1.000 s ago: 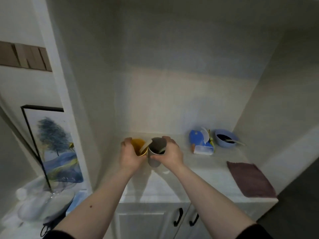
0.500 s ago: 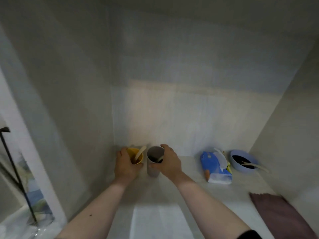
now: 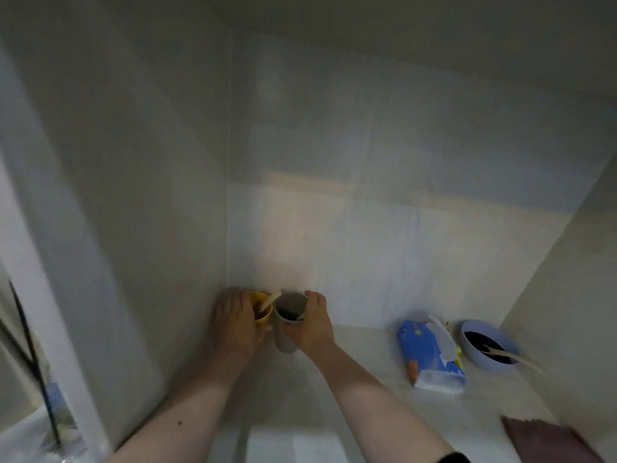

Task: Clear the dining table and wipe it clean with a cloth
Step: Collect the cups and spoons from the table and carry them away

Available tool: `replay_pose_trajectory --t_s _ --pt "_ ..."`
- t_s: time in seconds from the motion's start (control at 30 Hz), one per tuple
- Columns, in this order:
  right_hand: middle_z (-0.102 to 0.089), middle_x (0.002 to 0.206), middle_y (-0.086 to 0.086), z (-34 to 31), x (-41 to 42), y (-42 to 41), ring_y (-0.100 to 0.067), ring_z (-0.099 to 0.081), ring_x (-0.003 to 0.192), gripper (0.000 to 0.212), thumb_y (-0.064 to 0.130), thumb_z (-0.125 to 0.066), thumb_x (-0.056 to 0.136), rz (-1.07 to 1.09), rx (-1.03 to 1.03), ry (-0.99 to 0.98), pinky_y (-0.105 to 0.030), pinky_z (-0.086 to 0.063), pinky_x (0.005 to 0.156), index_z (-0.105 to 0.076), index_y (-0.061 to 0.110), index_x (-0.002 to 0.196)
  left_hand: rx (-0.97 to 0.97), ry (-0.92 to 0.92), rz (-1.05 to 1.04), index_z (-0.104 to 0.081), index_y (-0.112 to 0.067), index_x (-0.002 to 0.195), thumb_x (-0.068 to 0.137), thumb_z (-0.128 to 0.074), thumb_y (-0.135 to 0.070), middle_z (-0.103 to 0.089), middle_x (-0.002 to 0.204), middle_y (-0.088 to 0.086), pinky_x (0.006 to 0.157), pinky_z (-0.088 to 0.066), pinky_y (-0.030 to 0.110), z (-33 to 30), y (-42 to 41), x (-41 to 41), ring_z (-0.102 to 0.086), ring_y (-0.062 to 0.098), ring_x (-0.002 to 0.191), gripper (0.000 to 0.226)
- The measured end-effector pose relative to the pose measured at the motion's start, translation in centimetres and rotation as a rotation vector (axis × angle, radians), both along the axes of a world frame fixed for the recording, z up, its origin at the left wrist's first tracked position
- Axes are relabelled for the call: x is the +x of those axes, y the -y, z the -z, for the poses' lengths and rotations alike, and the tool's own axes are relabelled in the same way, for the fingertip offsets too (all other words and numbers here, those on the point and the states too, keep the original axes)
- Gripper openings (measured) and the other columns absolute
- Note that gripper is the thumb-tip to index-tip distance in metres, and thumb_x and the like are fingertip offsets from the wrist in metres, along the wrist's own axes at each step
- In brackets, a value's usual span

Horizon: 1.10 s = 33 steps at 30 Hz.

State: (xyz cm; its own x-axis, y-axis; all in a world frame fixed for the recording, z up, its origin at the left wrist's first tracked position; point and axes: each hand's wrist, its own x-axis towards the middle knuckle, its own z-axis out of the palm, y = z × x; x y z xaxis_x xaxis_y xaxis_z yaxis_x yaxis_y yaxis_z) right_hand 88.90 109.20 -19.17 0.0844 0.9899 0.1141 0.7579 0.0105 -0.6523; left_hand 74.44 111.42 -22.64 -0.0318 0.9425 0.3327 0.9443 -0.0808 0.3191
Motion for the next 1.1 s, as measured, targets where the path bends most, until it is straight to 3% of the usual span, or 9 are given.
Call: replay_pose_trajectory --t_s 0.17,0.3,0.37,0.47,0.57,0.77,0.87,0.97,1.1 --pt "-0.029 0.144 -0.010 -0.1 -0.4 -0.6 -0.021 -0.039 0.129 0.072 0.023 -0.066 0.083 -0.044 -0.033 -0.021 -0.022 -0.033 0.103 -0.027 0.007 0.142 -0.023 -0.143 0.031 -0.066 0.002 0.104 0.031 -0.093 -0.038 -0.067 0.105 0.024 0.086 -0.053 0.050 0.7 -1.8 -0.3 -0.065 0.039 0.097 0.087" --pt "-0.012 0.156 -0.006 -0.1 -0.3 -0.9 -0.022 -0.024 0.142 0.078 0.023 -0.061 0.088 -0.079 -0.058 0.043 -0.028 -0.026 0.111 -0.014 0.011 0.149 -0.068 -0.144 0.043 -0.038 -0.003 0.139 0.071 -0.074 -0.043 -0.039 0.144 0.021 0.114 -0.023 0.044 -0.2 -1.1 0.0 -0.036 0.035 0.135 0.087" --pt "-0.007 0.159 -0.005 -0.1 -0.4 -1.0 -0.022 -0.018 0.144 0.082 0.025 -0.061 0.087 -0.054 -0.059 0.083 -0.036 -0.025 0.115 -0.010 0.015 0.150 -0.061 -0.121 0.021 -0.023 -0.007 0.145 0.080 -0.063 -0.046 -0.026 0.152 0.016 0.116 -0.011 0.041 -0.4 -0.7 0.0 -0.022 0.031 0.141 0.085" --pt "0.002 0.160 -0.002 -0.2 -0.4 -0.7 -0.027 -0.003 0.147 0.080 0.031 -0.056 0.090 -0.040 -0.052 0.154 -0.044 -0.009 0.119 -0.004 0.020 0.151 -0.058 -0.064 0.005 -0.022 -0.007 0.145 0.080 -0.063 -0.044 -0.026 0.152 0.015 0.116 -0.012 0.040 -0.9 0.0 0.1 -0.022 0.031 0.141 0.085" --pt "0.002 0.160 -0.003 -0.4 -0.2 0.0 -0.028 0.005 0.147 0.076 0.036 -0.052 0.093 -0.068 0.052 0.208 -0.040 0.001 0.118 -0.007 0.017 0.151 -0.034 -0.028 -0.021 -0.029 -0.009 0.141 0.080 -0.063 -0.043 -0.035 0.145 0.012 0.114 -0.019 0.038 -1.6 1.3 0.4 -0.031 0.030 0.135 0.078" --pt "-0.021 0.155 -0.015 -1.2 -0.3 2.0 -0.028 -0.012 0.146 0.063 0.019 -0.054 0.092 -0.244 0.207 0.183 -0.030 -0.002 0.118 -0.025 0.002 0.146 -0.053 0.168 -0.045 -0.046 -0.012 0.127 0.086 -0.055 -0.023 -0.049 0.132 0.012 0.097 -0.037 0.033 -3.4 3.9 1.6 -0.046 0.029 0.120 0.043" --pt "-0.042 0.142 -0.019 -1.8 -0.5 3.2 -0.031 -0.034 0.135 0.055 0.012 -0.058 0.084 -0.327 0.223 0.149 -0.037 -0.022 0.117 -0.043 0.000 0.136 -0.032 0.292 -0.053 -0.049 -0.008 0.128 0.086 -0.051 -0.011 -0.050 0.134 0.015 0.099 -0.037 0.033 -4.6 6.0 2.2 -0.047 0.032 0.121 0.042" --pt "-0.059 0.120 -0.016 -1.7 -1.4 4.4 -0.032 -0.053 0.115 0.044 0.011 -0.058 0.076 -0.315 0.220 0.012 -0.038 -0.043 0.100 -0.057 0.007 0.120 0.071 0.497 -0.066 -0.061 -0.006 0.116 0.087 -0.046 -0.001 -0.058 0.126 0.018 0.099 -0.038 0.031 -5.5 8.7 2.2 -0.053 0.034 0.118 0.033" --pt "-0.062 0.118 -0.014 -2.2 -3.4 7.4 -0.029 -0.057 0.110 0.035 0.004 -0.057 0.081 -0.297 0.238 -0.148 -0.036 -0.044 0.097 -0.061 0.008 0.116 0.174 0.553 -0.110 -0.065 -0.001 0.102 0.079 -0.040 -0.008 -0.066 0.106 0.020 0.086 -0.046 0.032 -5.6 14.0 0.8 -0.062 0.032 0.100 0.035"
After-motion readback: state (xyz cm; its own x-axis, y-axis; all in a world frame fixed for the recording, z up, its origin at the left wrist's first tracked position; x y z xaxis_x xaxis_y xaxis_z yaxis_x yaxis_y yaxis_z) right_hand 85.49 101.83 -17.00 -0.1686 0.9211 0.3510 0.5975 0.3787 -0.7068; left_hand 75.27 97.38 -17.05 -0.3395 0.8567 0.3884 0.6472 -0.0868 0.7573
